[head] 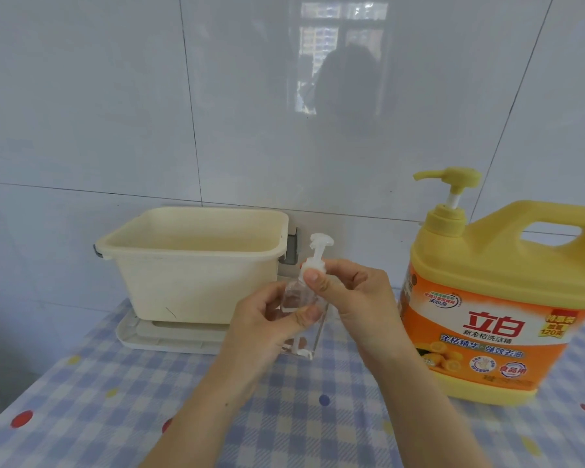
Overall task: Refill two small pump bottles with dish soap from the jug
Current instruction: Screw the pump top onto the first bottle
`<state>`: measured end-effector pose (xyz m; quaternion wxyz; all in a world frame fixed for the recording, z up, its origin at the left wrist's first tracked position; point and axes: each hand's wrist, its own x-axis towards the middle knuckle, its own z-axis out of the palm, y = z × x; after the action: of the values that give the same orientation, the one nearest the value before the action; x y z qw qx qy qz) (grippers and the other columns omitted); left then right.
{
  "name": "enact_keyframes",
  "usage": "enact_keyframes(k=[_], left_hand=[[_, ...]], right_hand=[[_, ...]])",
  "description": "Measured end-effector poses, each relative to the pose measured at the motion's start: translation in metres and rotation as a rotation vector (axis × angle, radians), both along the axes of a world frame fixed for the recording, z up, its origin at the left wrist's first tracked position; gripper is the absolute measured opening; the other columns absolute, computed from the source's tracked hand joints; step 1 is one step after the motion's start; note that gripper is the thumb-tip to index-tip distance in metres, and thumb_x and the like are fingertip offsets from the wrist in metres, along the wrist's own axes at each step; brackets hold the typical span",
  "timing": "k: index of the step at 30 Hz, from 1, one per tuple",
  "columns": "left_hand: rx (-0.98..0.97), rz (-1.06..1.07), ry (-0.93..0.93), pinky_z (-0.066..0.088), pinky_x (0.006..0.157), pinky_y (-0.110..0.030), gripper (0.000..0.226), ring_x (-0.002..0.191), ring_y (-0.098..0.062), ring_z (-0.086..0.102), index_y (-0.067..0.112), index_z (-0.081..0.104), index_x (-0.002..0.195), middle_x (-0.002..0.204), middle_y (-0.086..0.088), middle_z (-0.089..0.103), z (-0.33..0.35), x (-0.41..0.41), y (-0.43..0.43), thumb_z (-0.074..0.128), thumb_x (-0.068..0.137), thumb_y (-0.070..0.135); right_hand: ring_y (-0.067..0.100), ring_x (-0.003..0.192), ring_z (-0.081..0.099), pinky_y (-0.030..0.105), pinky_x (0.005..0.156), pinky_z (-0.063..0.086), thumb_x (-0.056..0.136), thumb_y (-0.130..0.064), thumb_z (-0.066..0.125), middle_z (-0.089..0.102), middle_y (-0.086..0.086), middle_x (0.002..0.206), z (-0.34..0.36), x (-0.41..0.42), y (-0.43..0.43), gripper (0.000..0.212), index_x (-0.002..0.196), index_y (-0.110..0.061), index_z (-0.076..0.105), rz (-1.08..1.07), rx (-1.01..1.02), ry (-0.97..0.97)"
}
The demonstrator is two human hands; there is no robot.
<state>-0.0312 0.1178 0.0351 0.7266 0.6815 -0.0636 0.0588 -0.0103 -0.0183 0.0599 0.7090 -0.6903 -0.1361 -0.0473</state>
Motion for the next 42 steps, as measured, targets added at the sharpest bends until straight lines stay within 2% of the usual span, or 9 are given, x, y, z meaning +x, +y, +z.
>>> enact_keyframes(k=[5, 9, 15, 20, 23, 28, 33, 38, 42], left_hand=[[-0.193, -0.334, 0.123, 0.058, 0.058, -0.035, 0.038, 0.078, -0.023, 0.073, 0.014, 0.077, 0.09, 0.088, -0.01, 0.074, 0.002, 0.001, 0.009, 0.089, 0.058, 0.031], [-0.248, -0.534, 0.137, 0.059, 0.064, -0.035, 0.052, 0.08, -0.023, 0.072, 0.015, 0.078, 0.089, 0.087, -0.007, 0.075, 0.0, 0.001, 0.012, 0.095, 0.046, 0.039], [-0.156, -0.198, 0.017, 0.058, 0.065, -0.036, 0.03, 0.09, -0.03, 0.072, 0.018, 0.078, 0.086, 0.092, -0.011, 0.076, 0.004, -0.002, 0.007, 0.083, 0.057, 0.025], [-0.043, -0.013, -0.085, 0.058, 0.076, -0.04, 0.031, 0.091, -0.023, 0.073, 0.021, 0.076, 0.091, 0.09, -0.004, 0.077, 0.005, -0.007, -0.003, 0.079, 0.062, 0.029], [0.011, 0.063, -0.148, 0.055, 0.066, -0.022, 0.029, 0.078, -0.012, 0.072, 0.022, 0.074, 0.089, 0.082, 0.0, 0.076, 0.003, -0.009, -0.008, 0.077, 0.062, 0.031], [0.085, 0.179, -0.169, 0.058, 0.069, -0.031, 0.033, 0.077, -0.012, 0.071, 0.029, 0.073, 0.087, 0.082, 0.003, 0.075, -0.003, -0.009, -0.012, 0.076, 0.058, 0.044], [0.061, 0.172, -0.167, 0.055, 0.067, -0.02, 0.038, 0.081, -0.012, 0.072, 0.023, 0.073, 0.092, 0.084, 0.003, 0.076, -0.001, -0.007, -0.008, 0.077, 0.059, 0.04], [0.054, 0.08, -0.131, 0.056, 0.072, -0.027, 0.031, 0.079, -0.012, 0.071, 0.024, 0.073, 0.083, 0.08, 0.005, 0.076, -0.001, -0.01, -0.005, 0.082, 0.056, 0.034], [0.145, 0.08, -0.14, 0.054, 0.077, -0.026, 0.028, 0.081, -0.011, 0.07, 0.029, 0.071, 0.082, 0.083, 0.007, 0.076, -0.004, -0.011, -0.005, 0.085, 0.059, 0.035]], right_hand=[[0.017, 0.095, 0.071, 0.021, 0.083, 0.053, 0.077, -0.032, 0.071, 0.076, 0.009, 0.097, 0.009, -0.002, -0.018, 0.038, 0.105, -0.008, 0.073, 0.287, 0.013, 0.031], [0.029, 0.109, 0.065, 0.035, 0.1, 0.049, 0.081, -0.039, 0.072, 0.071, 0.017, 0.109, 0.008, -0.004, -0.022, 0.045, 0.114, -0.008, 0.071, 0.417, 0.021, 0.04], [0.022, 0.084, 0.072, 0.023, 0.073, 0.055, 0.078, -0.024, 0.066, 0.075, 0.014, 0.089, 0.015, -0.01, -0.007, 0.029, 0.098, -0.004, 0.075, 0.271, 0.088, -0.009], [0.019, 0.086, 0.072, 0.02, 0.063, 0.055, 0.068, -0.029, 0.073, 0.071, 0.014, 0.102, 0.013, -0.011, 0.004, 0.027, 0.086, -0.011, 0.079, 0.055, 0.078, -0.043], [0.018, 0.094, 0.069, 0.026, 0.07, 0.056, 0.062, -0.036, 0.075, 0.071, 0.006, 0.102, 0.007, -0.009, 0.007, 0.024, 0.077, -0.019, 0.08, -0.028, 0.072, -0.056], [0.014, 0.104, 0.064, 0.043, 0.09, 0.053, 0.072, -0.033, 0.078, 0.072, -0.009, 0.095, 0.001, -0.004, 0.01, 0.008, 0.077, -0.028, 0.08, -0.12, -0.034, -0.068], [0.016, 0.087, 0.072, 0.024, 0.073, 0.055, 0.073, -0.029, 0.076, 0.077, 0.001, 0.087, 0.011, -0.008, 0.006, 0.02, 0.088, -0.016, 0.079, 0.014, 0.006, -0.002], [0.008, 0.095, 0.069, 0.016, 0.081, 0.052, 0.071, -0.026, 0.082, 0.073, 0.007, 0.103, 0.029, -0.015, 0.003, 0.045, 0.114, -0.018, 0.07, 0.134, 0.094, -0.108], [0.005, 0.073, 0.069, 0.013, 0.067, 0.052, 0.07, -0.016, 0.081, 0.075, 0.007, 0.08, 0.035, -0.018, 0.019, 0.014, 0.083, -0.015, 0.076, -0.035, 0.077, -0.182]])
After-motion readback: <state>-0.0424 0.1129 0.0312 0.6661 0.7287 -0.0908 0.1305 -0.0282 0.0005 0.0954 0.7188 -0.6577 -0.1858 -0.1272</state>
